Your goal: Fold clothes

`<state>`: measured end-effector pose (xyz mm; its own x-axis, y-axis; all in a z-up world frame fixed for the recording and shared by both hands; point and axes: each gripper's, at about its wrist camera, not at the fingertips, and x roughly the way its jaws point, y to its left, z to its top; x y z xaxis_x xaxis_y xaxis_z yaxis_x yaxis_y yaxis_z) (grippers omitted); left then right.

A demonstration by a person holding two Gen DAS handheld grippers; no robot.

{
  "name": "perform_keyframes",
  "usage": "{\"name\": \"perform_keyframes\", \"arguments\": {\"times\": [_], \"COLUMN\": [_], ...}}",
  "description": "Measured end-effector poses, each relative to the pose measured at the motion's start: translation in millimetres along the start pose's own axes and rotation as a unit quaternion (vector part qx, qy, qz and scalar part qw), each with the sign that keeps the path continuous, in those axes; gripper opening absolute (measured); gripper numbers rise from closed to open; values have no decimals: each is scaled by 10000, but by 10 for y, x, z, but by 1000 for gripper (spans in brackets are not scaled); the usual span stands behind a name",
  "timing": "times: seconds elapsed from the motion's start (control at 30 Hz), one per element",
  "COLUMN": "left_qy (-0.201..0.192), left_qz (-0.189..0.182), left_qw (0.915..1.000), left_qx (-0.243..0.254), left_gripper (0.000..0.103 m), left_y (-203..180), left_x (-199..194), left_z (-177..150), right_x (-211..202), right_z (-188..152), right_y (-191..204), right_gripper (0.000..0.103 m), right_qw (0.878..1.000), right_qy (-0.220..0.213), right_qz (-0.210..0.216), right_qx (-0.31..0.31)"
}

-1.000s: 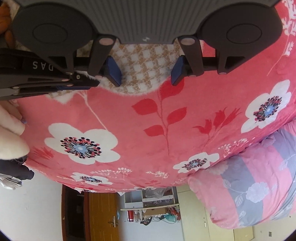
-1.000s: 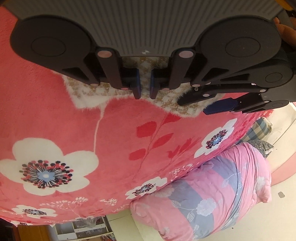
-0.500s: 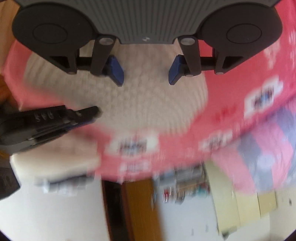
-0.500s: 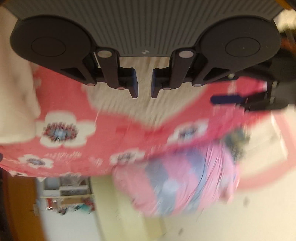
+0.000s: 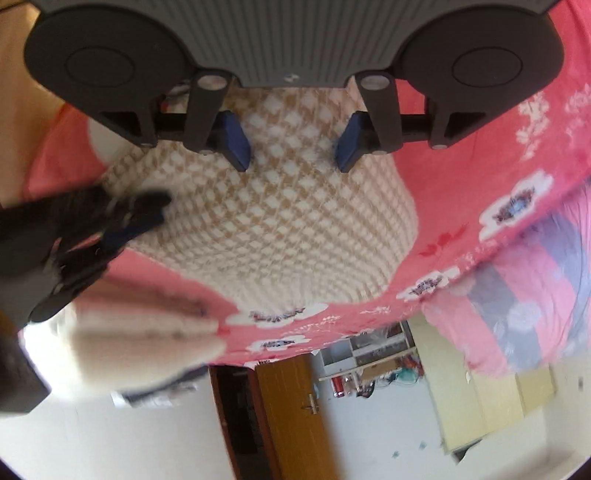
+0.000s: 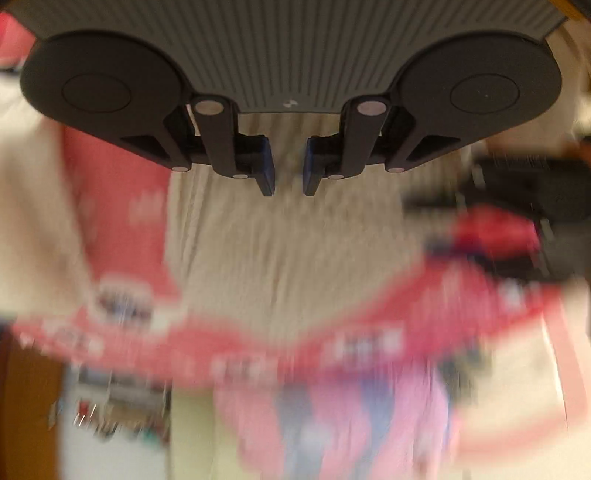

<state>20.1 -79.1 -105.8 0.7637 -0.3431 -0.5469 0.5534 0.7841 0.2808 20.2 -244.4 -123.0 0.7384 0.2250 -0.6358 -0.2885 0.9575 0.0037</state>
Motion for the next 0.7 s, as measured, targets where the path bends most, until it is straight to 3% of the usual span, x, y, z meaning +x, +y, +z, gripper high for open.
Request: {"name": "perform_keyframes", "arguments": {"times": [0.23,0.33,0.43,0.53,0.6,0.67,0.7], "left_qy": [241,283,393,451,478,502,538], "left_qz": [97,196,243,262,291,321,364], "left_qw": [9994,9992,9985,9980,9979,9978,9975], "left_qx": [-212,-181,-303,-347,-337,-282,-261], "left_gripper": [58,59,60,60,60,60,61], "left_y": [-31,-83,-69,-78,-99,-128,-143], "left_x": [-3,-3,28,34,37,38,42], "left_z": [101,112,176,196,199,212,222], "right_x": [-299,-123,-237,-402,-305,-5,54], "right_z": [116,-112,97,298,292,130,89], "right_y": [116,-41,-74,-55,-96,-93,-66], "right_gripper": [15,15,14,15,15,15,15], "right_qw": [9989,9997,9994,9990,9984,9983,9980], "right_qy": [-93,-16,123,-320,-319,-20,-116], "right_qz": [-398,-231,-162,-224,-404,-575,-609], "right_qx": [-208,-51,286,229,251,-27,-126]}}
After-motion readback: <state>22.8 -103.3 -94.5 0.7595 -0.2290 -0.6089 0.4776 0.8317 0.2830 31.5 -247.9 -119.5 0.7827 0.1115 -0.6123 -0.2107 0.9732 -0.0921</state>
